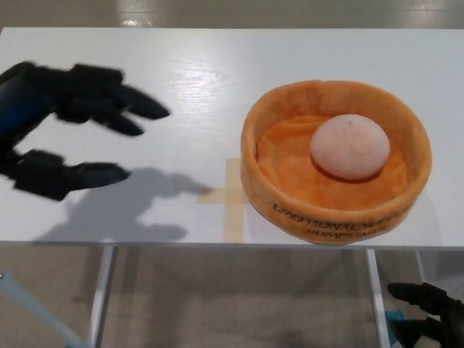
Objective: Use the left hand to pick up the pink round toy on the left and place it inside the orange plate on the desk.
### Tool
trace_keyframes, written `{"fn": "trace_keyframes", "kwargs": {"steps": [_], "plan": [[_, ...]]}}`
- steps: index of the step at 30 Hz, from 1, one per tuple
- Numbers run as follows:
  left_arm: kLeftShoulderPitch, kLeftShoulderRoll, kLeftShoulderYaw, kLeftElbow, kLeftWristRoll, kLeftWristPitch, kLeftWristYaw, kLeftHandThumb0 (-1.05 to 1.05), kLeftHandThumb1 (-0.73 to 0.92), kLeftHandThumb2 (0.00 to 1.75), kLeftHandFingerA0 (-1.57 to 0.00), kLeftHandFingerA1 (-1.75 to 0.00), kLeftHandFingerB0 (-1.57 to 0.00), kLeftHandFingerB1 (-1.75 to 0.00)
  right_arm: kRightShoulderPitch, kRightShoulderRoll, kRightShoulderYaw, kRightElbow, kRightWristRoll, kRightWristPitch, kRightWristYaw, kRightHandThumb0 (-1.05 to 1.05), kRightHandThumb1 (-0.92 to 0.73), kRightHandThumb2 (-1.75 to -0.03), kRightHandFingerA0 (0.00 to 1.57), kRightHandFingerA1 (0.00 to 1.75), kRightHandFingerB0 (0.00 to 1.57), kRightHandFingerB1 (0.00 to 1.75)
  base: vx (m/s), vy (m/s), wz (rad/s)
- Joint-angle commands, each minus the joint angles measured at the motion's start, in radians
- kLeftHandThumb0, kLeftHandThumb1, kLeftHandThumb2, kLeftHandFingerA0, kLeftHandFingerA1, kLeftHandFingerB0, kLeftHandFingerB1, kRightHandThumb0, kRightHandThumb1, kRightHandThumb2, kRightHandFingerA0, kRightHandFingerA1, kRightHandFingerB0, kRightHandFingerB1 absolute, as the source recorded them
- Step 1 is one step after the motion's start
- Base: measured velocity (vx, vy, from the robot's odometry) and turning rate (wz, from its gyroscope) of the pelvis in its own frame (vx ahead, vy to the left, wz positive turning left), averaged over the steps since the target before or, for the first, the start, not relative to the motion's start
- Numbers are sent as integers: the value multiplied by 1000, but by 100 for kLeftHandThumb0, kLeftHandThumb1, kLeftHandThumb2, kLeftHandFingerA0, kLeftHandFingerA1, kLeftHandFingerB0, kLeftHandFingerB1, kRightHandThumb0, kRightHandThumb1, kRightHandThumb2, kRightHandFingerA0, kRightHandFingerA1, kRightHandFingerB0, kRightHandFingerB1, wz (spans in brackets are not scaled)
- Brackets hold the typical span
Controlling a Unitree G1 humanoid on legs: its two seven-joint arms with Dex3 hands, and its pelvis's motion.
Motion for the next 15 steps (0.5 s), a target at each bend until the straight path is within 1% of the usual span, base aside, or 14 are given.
{"fn": "trace_keyframes", "kwargs": {"steps": [1, 2, 3, 5, 6, 8, 9, 11, 12, 13, 15], "plan": [[429, 131, 332, -141, -773, 289, -645, -20, 69, 60, -72, -56, -54, -40, 28, -4, -13, 23, 8, 22, 3, -13, -64, -58, 65, 61, 60, 49, 0, 0, 0], [454, 124, 300, -125, -736, 293, -632, -17, 68, 60, -76, -59, -54, -39, 28, -4, -12, 23, 6, 23, 0, -13, -64, -58, 68, 63, 61, 49, 0, 0, 0], [475, 113, 230, -79, -678, 301, -625, -21, 70, 60, -60, -53, -49, -37, 25, -6, -9, 21, 2, 27, -5, -13, -64, -58, 68, 64, 61, 49, 0, 0, 0], [474, 104, 177, -40, -646, 297, -632, -21, 70, 60, -60, -53, -49, -37, 21, -8, -8, 19, 1, 30, -6, -13, -64, -58, 68, 64, 61, 49, 0, 0, 0], [474, 87, 122, -11, -569, 254, -590, -30, 66, 60, -66, -47, -54, -36, 18, -8, -8, 18, 0, 32, -7, -13, -64, -58, 68, 62, 61, 48, 0, 0, 0], [474, 76, 96, 6, -539, 240, -571, -27, 67, 60, -64, -48, -54, -37, 17, -9, -7, 18, 0, 32, -7, -13, -64, -58, 67, 61, 60, 48, 0, 0, 0], [466, 48, 46, 61, -492, 212, -554, -21, 67, 60, -64, -50, -53, -37, 17, -10, -6, 19, -2, 31, -8, -14, -64, -59, 69, 64, 61, 49, 0, 0, 0], [460, 33, 22, 93, -470, 198, -550, -21, 67, 60, -64, -50, -53, -37, 17, -11, -6, 19, -3, 30, -9, -14, -64, -59, 69, 64, 61, 49, 0, 0, 0], [440, 10, -34, 170, -414, 194, -536, -25, 66, 60, -57, -48, -54, -37, 18, -12, -6, 20, -3, 27, -7, -13, -64, -58, 68, 63, 61, 49, 0, 0, 0], [423, -1, -80, 233, -371, 205, -522, -25, 66, 60, -57, -48, -54, -37, 19, -13, -7, 20, -2, 23, -5, -13, -64, -58, 68, 63, 61, 49, 0, 0, 0], [410, -19, -105, 289, -339, 169, -510, -26, 66, 59, -59, -48, -54, -37, 20, -12, -9, 21, 1, 18, -4, -12, -64, -58, 68, 64, 62, 50, 0, 0, 0]]}}
